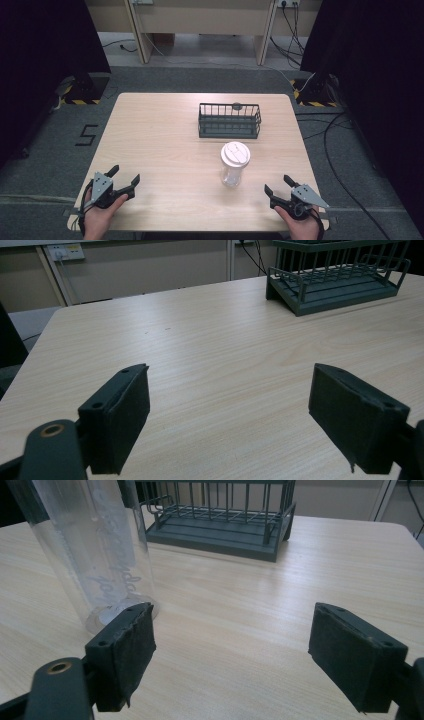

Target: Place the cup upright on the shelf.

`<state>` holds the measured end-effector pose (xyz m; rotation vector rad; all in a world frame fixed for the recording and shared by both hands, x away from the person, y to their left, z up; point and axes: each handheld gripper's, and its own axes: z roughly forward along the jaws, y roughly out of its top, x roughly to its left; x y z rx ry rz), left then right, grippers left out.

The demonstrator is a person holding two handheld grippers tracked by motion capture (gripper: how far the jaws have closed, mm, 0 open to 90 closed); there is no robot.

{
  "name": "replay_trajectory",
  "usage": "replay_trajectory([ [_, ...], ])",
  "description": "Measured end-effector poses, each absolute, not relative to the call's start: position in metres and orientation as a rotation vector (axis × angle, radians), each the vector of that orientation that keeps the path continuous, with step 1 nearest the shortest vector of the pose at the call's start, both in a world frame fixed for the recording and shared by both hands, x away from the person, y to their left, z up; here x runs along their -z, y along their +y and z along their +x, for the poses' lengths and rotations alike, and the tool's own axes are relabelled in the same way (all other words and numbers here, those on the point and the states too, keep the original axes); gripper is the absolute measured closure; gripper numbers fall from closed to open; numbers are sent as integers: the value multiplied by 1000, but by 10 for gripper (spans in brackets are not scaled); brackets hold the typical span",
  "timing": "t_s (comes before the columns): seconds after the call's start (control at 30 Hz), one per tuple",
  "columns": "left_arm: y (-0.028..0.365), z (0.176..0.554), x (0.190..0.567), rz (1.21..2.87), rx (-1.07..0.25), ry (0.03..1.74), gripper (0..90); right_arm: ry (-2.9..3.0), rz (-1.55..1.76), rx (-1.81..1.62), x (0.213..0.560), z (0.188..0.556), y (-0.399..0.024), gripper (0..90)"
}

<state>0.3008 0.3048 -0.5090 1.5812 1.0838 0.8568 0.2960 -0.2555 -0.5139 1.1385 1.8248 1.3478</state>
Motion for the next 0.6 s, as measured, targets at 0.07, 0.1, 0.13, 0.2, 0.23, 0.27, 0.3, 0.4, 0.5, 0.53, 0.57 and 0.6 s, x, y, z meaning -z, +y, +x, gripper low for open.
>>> replay_trajectory([
  [0.07, 304, 301, 509, 1582, -856, 1084, 162, 1818, 1136, -1348, 514, 295, -256, 200],
  [0.1, 304, 301, 509, 1583, -856, 1083, 162, 1819, 1135, -1345, 514, 295, -256, 202],
  [0.13, 304, 300, 509, 1582, -858, 1081, 162, 1819, 1140, -1351, 512, 294, -256, 207],
  [0.2, 304, 300, 509, 1582, -856, 1081, 163, 1811, 1132, -1365, 507, 292, -254, 223],
  [0.23, 304, 300, 509, 1580, -855, 1083, 163, 1809, 1126, -1373, 504, 291, -253, 225],
  [0.27, 304, 300, 509, 1579, -856, 1083, 163, 1808, 1119, -1381, 502, 290, -252, 229],
  [0.3, 304, 300, 509, 1579, -856, 1082, 163, 1813, 1111, -1397, 499, 288, -248, 232],
  [0.4, 304, 300, 509, 1580, -855, 1081, 163, 1826, 1103, -1407, 498, 287, -245, 236],
  [0.5, 303, 300, 509, 1578, -855, 1080, 164, 1839, 1096, -1417, 498, 286, -242, 239],
  [0.53, 303, 300, 509, 1577, -855, 1080, 163, 1842, 1098, -1421, 498, 286, -241, 239],
  [0.57, 303, 300, 509, 1577, -854, 1080, 163, 1841, 1096, -1428, 497, 286, -241, 235],
  [0.6, 302, 301, 509, 1580, -851, 1077, 163, 1839, 1091, -1434, 496, 286, -240, 233],
])
